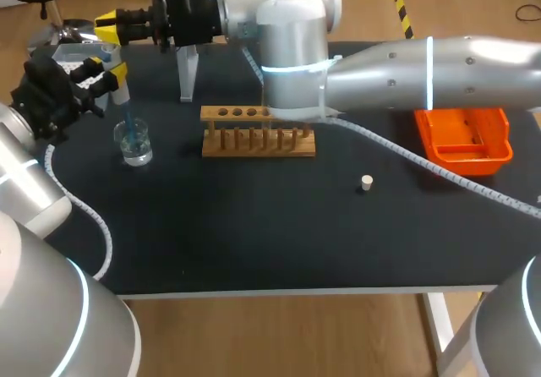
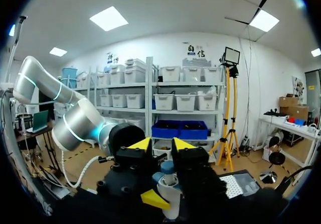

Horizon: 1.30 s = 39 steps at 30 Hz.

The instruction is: Invert the test tube, pick up the pipette, mount the tip to pipette, aspirate from beaker and dispense into the tube, eject the tip, return the pipette, and cap with the stopper.

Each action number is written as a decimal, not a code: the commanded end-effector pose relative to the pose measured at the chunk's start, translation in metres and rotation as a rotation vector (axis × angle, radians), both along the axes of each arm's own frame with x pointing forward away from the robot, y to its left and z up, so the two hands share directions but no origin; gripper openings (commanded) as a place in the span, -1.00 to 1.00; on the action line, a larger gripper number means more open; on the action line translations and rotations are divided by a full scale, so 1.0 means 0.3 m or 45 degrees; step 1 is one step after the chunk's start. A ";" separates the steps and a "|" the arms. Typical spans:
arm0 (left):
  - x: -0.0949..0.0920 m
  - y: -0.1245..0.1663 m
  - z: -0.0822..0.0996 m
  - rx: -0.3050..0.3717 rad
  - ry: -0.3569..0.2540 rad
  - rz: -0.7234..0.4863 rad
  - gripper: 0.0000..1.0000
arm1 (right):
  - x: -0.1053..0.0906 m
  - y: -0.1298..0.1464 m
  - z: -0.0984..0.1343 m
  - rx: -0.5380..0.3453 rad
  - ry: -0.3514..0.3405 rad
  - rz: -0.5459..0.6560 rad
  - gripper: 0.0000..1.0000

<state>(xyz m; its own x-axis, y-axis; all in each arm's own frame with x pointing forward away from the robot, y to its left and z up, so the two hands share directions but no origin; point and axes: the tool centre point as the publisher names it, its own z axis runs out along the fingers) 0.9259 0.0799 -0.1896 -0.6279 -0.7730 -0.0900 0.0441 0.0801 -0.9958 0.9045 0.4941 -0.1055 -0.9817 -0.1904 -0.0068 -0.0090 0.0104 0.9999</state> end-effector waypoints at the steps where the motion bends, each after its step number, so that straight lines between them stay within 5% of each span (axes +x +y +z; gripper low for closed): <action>1: 0.000 -0.004 0.001 0.001 0.001 0.006 -1.00 | -0.026 -0.095 0.040 -0.030 -0.017 -0.001 1.00; 18: 0.000 -0.004 0.001 0.001 0.001 0.006 -1.00 | -0.070 -0.500 -0.010 -0.185 -0.084 -0.012 1.00; 39: 0.000 -0.004 0.001 0.001 0.001 0.006 -1.00 | 0.059 -0.935 -0.135 -0.286 -0.116 -0.186 1.00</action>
